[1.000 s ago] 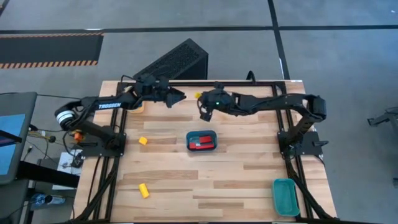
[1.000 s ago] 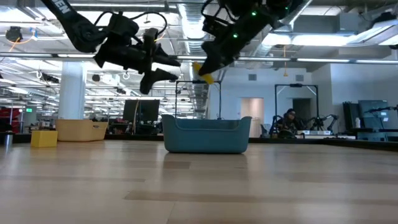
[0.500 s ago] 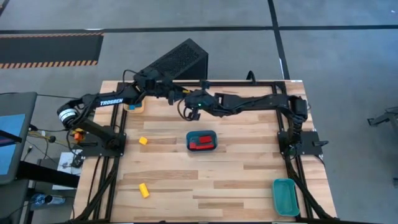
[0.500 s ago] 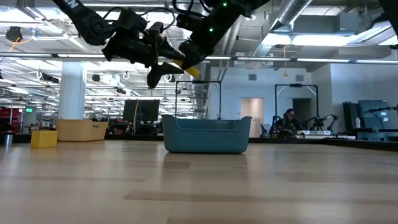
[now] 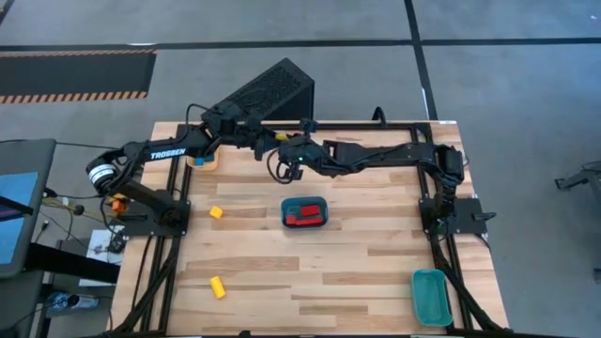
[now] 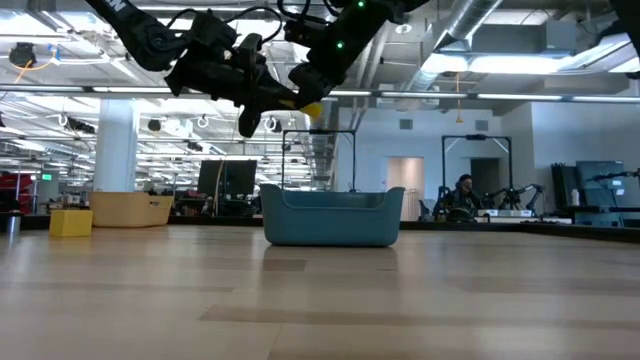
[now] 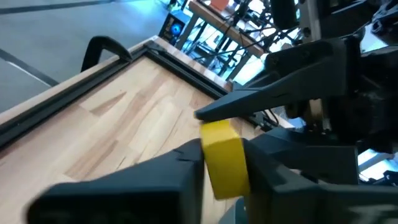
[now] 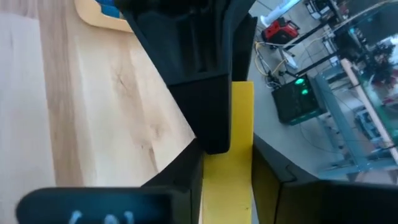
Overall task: Sort & place blocks by color
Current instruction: Put the top right yellow block into the green bin
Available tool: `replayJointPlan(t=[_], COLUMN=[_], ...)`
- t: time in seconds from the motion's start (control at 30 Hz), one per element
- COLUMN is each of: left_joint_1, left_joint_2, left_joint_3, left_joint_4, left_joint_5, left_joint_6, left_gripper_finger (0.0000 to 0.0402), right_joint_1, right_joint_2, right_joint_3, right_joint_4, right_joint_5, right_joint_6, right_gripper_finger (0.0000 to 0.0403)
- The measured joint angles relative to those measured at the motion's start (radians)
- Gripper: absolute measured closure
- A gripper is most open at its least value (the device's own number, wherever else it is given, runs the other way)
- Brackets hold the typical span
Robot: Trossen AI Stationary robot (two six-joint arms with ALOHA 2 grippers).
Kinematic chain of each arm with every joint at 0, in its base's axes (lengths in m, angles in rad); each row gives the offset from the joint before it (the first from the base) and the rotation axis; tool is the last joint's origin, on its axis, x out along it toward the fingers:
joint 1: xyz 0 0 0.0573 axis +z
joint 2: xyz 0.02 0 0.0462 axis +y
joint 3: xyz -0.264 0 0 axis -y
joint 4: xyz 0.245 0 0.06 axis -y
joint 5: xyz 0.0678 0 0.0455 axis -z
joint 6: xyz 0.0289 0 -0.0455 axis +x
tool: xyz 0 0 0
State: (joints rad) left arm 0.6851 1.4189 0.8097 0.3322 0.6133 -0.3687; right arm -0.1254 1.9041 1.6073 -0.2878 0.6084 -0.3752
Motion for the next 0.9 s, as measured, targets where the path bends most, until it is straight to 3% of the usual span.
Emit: replayJointPlan(t=[0.13,0.27,0.37,0.5,0.63,0.73,0.9], left_joint_1=[0.018,0.077,0.136,0.196,0.219,0.202,0.137], left_joint_2=[0.001,0.002,0.001,0.005,0.006,0.003,0.003], left_joint_3=[-0.001,-0.002,-0.002,-0.002,-0.002,-0.001,-0.001], left_joint_4=[0.019,0.022,0.028,0.07,0.175,0.248,0.323], left_joint_5=[0.018,0.011,0.048,0.204,0.412,0.491,0.53], left_joint_6=[0.018,0.023,0.013,0.046,-0.001,-0.078,-0.127], left_gripper_finger=[0.0377,0.0371,0.0375,0.0375,0.0375,0.0375,0.037], right_joint_1=[0.0,-0.023,-0.085,-0.137,-0.165,-0.197,-0.217], right_joint_2=[-0.003,-0.045,-0.095,-0.142,-0.207,-0.228,-0.268], right_joint_3=[0.001,0.002,-0.013,-0.083,-0.171,-0.224,-0.237], right_joint_4=[0.007,-0.132,-0.306,-0.25,-0.006,0.156,0.225], right_joint_5=[0.009,0.021,-0.118,-0.285,-0.537,-0.685,-0.751], right_joint_6=[0.159,0.644,0.963,0.993,0.932,0.928,0.92], right_gripper_finger=[0.0259,0.0196,0.0155,0.0126,0.012,0.0119,0.0119])
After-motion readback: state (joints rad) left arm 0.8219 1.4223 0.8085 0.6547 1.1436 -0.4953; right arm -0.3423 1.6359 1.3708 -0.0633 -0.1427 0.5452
